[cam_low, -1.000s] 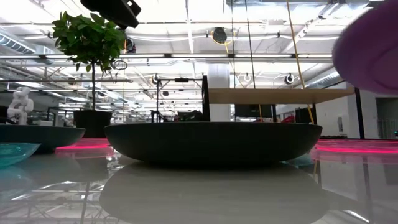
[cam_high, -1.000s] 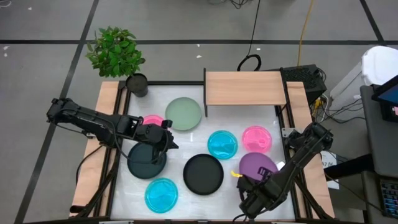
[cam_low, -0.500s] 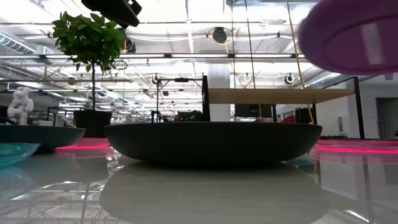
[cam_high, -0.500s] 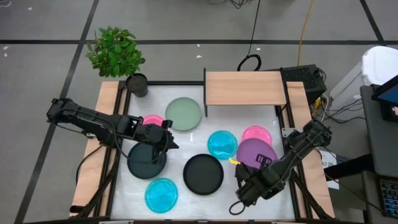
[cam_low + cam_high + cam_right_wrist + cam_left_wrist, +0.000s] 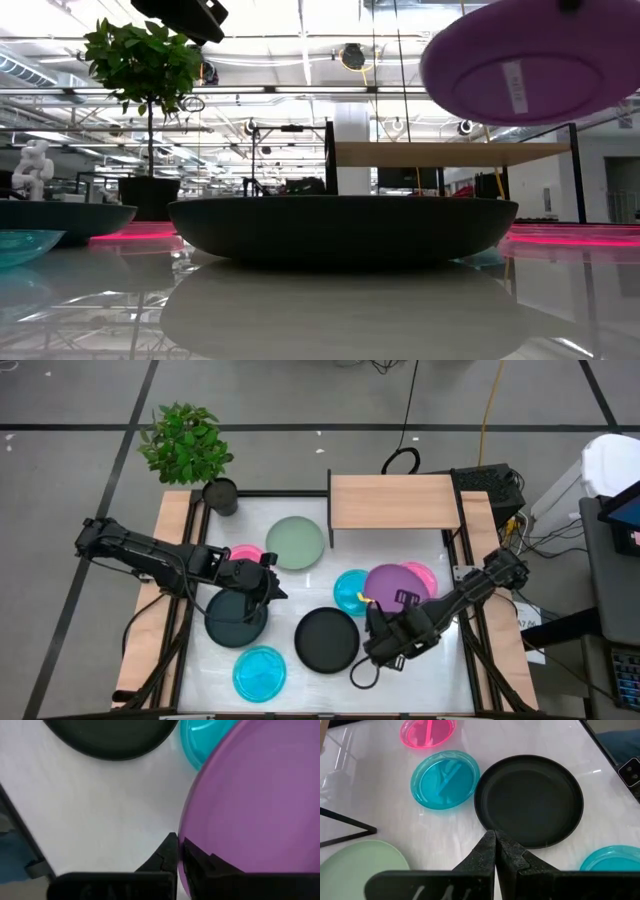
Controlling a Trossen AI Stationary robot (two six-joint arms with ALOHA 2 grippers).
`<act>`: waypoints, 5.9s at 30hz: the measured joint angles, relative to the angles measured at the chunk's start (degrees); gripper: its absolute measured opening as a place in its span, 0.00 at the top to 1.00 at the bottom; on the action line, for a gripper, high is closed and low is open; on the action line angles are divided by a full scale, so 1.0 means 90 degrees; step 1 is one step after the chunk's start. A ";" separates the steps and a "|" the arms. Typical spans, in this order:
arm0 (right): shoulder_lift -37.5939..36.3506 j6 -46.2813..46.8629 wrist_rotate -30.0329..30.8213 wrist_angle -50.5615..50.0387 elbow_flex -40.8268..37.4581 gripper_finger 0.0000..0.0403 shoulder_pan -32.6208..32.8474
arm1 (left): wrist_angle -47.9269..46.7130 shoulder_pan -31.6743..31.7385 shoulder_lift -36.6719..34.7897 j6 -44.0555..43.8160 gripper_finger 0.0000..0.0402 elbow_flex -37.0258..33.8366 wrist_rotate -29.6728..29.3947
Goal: Place and stack plates onto a shelf
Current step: Put the violet plate on the shelf, then put the bottom pink plate on the shelf
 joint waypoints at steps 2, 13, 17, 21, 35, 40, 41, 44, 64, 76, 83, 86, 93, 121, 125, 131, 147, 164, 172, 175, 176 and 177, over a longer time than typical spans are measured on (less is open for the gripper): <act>0.0000 -0.0169 0.0008 -0.0002 0.0000 1.00 -0.0075 | 0.0000 -0.0001 0.0000 0.0000 0.99 0.0000 0.0000; -0.0316 -0.0739 0.0535 0.0000 0.0000 1.00 -0.0304 | 0.0000 0.0001 0.0000 -0.0035 0.99 0.0000 0.0000; -0.0610 -0.0938 0.0883 -0.0001 0.0000 1.00 -0.0420 | 0.0000 0.0000 0.0000 -0.0055 0.99 0.0000 0.0002; -0.0923 -0.1203 0.1130 -0.0002 0.0000 1.00 -0.0635 | 0.0000 0.0001 0.0000 -0.0162 0.99 0.0000 0.0002; -0.1471 -0.2772 0.1287 -0.0005 0.0000 1.00 -0.2150 | 0.0000 -0.0001 0.0000 -0.0182 0.99 0.0000 0.0002; -0.1472 -0.3354 0.1287 -0.0002 0.0000 1.00 -0.2673 | -0.0002 -0.0001 0.0000 -0.0187 0.99 0.0000 0.0000; -0.1472 -0.3434 0.1287 -0.0002 -0.0002 1.00 -0.2747 | -0.0002 0.0000 0.0000 -0.0187 0.99 0.0000 0.0000; -0.1472 -0.3784 0.1330 -0.0005 -0.0002 1.00 -0.2928 | -0.0002 0.0000 0.0000 -0.0189 0.99 0.0000 0.0000; -0.1469 -0.6143 0.1638 0.0398 -0.0005 1.00 -0.3812 | 0.0103 0.0023 0.0000 -0.0016 0.99 0.0000 -0.0560; -0.1469 -0.6858 0.1627 0.0572 -0.0005 1.00 -0.4519 | 0.0141 0.0238 0.0000 0.0236 0.99 0.0000 -0.0564; -0.1469 -0.6856 0.1618 0.0286 -0.0005 1.00 -0.4817 | 0.0138 0.0240 0.0000 0.0236 0.99 0.0000 -0.0561; -0.1469 -0.6851 0.1620 0.0220 -0.0005 1.00 -0.4922 | 0.0138 0.0240 0.0000 0.0238 0.99 0.0000 -0.0560; -0.1469 -0.6772 0.1615 0.0014 -0.0005 1.00 -0.5137 | 0.0138 0.0240 0.0000 0.0238 0.99 0.0000 -0.0559; -0.1467 -0.6839 0.1804 0.0044 -0.2114 1.00 -0.6101 | 0.0134 0.0240 0.0000 0.0163 0.99 0.0000 -0.0552; -0.1467 -0.6841 0.1802 0.0111 -0.2272 1.00 -0.6214 | 0.0134 0.0240 0.0000 0.0163 0.99 0.0000 -0.0552; -0.1467 -0.6839 0.1797 0.0110 -0.2305 1.00 -0.6252 | 0.0136 0.0237 0.0000 0.0163 0.99 0.0000 -0.0552; -0.1467 -0.6669 0.1766 0.0206 -0.2305 0.99 -0.6249 | 0.0135 0.0237 0.0001 0.0163 0.99 0.0000 -0.0552; -0.1467 -0.6503 0.1807 0.0136 -0.2305 0.87 -0.6245 | 0.0134 0.0237 0.0000 0.0114 0.99 0.0000 -0.0553; -0.1556 -0.6266 0.1799 0.0042 -0.2305 0.76 -0.6071 | 0.0136 0.0239 0.0001 0.0114 0.99 0.0000 -0.0552; -0.1754 -0.6051 0.1968 -0.0001 -0.2302 0.75 -0.5860 | 0.0138 0.0237 0.0002 0.0114 0.99 0.0000 -0.0554; -0.1842 -0.5963 0.1981 0.0017 -0.2302 0.75 -0.5784 | 0.0134 0.0237 0.0002 0.0116 0.99 0.0000 -0.0554; -0.1939 -0.5869 0.1977 0.0032 -0.2302 0.75 -0.5705 | 0.0136 0.0237 0.0002 0.0115 0.99 0.0000 -0.0554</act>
